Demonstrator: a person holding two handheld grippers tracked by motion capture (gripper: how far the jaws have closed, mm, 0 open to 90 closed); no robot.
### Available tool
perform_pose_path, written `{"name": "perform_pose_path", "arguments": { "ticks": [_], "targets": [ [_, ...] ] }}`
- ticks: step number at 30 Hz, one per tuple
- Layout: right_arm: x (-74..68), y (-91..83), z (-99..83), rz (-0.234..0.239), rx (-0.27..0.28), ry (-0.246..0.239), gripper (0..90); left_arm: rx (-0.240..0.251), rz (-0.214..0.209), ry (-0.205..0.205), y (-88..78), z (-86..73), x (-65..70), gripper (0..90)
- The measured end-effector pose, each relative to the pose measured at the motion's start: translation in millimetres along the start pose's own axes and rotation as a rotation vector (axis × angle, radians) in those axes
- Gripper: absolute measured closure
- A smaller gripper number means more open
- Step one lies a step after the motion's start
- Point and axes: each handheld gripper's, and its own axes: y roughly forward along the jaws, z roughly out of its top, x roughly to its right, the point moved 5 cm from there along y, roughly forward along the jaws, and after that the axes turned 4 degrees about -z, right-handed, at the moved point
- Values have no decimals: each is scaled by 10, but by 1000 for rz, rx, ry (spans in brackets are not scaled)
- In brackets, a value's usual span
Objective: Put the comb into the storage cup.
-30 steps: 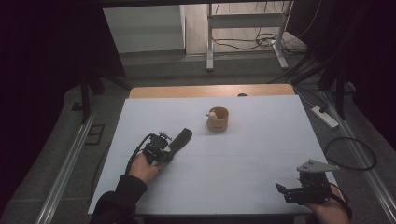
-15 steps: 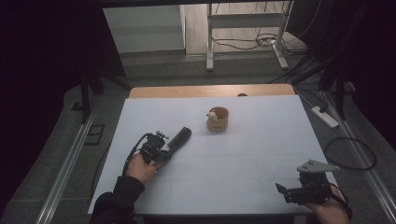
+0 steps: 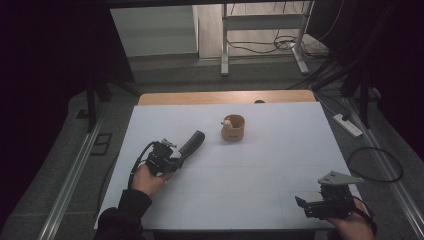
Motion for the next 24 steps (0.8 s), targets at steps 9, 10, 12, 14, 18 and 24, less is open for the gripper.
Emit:
{"name": "perform_pose_path", "arguments": {
  "ticks": [9, 10, 12, 14, 18, 24],
  "targets": [
    [-1, -5, 2, 1, 5, -2, 11, 50, -4, 16, -75, -1, 62, 721],
    [-1, -5, 2, 2, 6, -2, 11, 59, -4, 19, -89, 0, 71, 721],
    [-2, -6, 2, 1, 7, -3, 11, 73, -6, 23, -117, 1, 89, 720],
    [-2, -7, 2, 2, 8, -3, 10, 86, -12, 24, -142, -1, 107, 721],
    [-5, -8, 3, 2, 9, -6, 10, 111, -13, 31, -198, -7, 141, 720],
    [-6, -13, 4, 2, 13, -7, 10, 155, -11, 44, -292, -10, 177, 720]
  ]
}}
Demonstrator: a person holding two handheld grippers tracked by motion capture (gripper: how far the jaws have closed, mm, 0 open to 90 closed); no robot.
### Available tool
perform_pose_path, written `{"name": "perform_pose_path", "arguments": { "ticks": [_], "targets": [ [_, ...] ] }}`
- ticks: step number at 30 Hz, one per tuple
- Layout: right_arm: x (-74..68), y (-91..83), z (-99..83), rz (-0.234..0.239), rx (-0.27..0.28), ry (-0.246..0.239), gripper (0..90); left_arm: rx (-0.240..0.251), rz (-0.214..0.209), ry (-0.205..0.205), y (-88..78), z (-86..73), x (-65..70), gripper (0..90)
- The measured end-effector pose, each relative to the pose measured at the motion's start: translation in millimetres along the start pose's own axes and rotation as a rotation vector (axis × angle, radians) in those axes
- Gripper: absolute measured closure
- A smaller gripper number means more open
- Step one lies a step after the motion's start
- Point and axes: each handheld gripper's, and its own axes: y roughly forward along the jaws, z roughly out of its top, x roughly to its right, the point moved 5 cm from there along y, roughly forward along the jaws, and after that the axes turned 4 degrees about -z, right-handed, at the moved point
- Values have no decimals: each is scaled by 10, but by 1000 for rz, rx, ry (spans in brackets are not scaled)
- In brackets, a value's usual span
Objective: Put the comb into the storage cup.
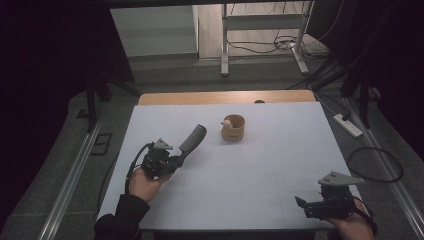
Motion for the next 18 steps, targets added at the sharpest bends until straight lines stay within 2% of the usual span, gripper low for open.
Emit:
{"name": "perform_pose_path", "arguments": {
  "ticks": [14, 18],
  "targets": [
    [-6, -14, 4, 4, 14, -6, 0, 81, -15, -1, -168, -22, 99, 720],
    [-6, -22, 8, 0, 23, -5, 0, 84, -20, 13, -196, -41, 138, 720]
  ]
}}
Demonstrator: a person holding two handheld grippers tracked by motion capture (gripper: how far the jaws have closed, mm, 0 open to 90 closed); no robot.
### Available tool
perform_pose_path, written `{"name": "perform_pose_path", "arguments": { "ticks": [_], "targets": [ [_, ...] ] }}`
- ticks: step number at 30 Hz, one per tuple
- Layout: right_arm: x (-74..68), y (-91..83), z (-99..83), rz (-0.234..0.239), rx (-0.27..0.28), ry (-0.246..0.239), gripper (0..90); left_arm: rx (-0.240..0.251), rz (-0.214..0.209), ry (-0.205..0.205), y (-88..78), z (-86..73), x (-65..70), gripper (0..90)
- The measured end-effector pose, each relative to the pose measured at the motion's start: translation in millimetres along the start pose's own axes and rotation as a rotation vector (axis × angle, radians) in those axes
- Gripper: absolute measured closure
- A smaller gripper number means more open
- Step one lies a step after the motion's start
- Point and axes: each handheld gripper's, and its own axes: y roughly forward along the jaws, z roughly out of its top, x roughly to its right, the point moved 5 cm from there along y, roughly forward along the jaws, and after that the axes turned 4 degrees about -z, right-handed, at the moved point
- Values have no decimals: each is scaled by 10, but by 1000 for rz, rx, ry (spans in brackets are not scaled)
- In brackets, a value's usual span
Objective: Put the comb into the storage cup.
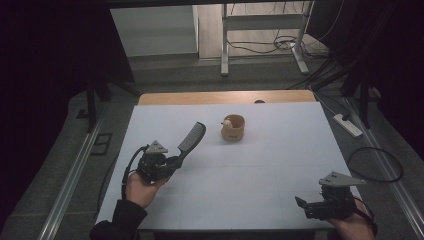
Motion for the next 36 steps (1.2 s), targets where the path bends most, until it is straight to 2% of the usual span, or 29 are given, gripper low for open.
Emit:
{"name": "perform_pose_path", "arguments": {
  "ticks": [7, 12, 16, 20, 26, 29, 36],
  "targets": [
    [-25, -22, 22, 1, 35, -28, 0, 29, -3, 16, -72, -17, 88, 720],
    [-48, -35, 69, 19, 71, -38, 0, 32, -3, 30, -102, -44, 150, 720],
    [-79, -52, 123, 53, 89, -40, 0, 41, -2, 41, -123, -56, 201, 720],
    [-118, -73, 201, 130, 113, -4, 0, 53, -8, 48, -147, -65, 244, 720],
    [-115, -63, 301, 131, 133, -9, 0, 63, -16, 53, -166, -81, 301, 720],
    [-137, -42, 358, 140, 142, -29, 0, 66, -19, 58, -165, -85, 329, 720],
    [-220, 11, 527, 210, 164, -25, 0, 72, -47, 76, -154, -82, 385, 720]
  ]
}}
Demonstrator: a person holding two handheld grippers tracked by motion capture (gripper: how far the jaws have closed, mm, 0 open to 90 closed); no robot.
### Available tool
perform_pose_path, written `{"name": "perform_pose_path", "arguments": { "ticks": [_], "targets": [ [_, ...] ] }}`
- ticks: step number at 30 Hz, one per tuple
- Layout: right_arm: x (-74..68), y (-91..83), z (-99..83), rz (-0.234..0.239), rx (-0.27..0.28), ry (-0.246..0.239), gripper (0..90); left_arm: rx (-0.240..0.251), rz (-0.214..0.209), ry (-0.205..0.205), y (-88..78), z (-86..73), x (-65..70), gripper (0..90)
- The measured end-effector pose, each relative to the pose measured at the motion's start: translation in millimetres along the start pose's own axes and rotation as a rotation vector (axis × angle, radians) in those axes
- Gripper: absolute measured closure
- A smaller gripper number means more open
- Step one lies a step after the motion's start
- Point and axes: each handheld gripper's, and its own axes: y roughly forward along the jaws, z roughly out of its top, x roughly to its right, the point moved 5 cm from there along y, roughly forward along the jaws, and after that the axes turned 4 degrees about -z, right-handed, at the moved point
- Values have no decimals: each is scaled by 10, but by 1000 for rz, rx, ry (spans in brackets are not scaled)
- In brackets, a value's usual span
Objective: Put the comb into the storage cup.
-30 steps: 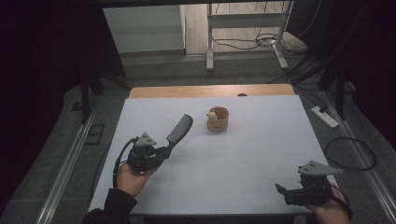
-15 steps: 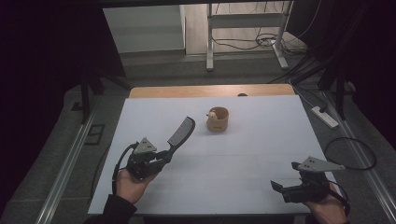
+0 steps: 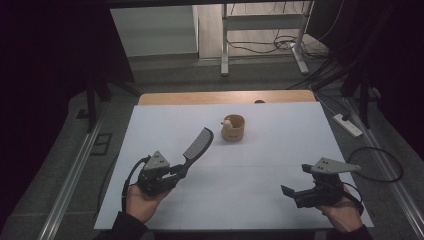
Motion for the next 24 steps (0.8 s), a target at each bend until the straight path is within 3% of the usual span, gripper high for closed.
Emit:
{"name": "perform_pose_path", "arguments": {
  "ticks": [13, 18, 24],
  "targets": [
    [-44, 213, 154, 67, -2, -5, 0, -7, -25, 23, 62, 31, 57, 720],
    [-82, 280, 209, 98, 3, 21, 0, -9, -32, 34, 94, 53, 83, 720],
    [-102, 349, 270, 101, 3, -3, 0, -8, -37, 39, 126, 73, 99, 720]
  ]
}}
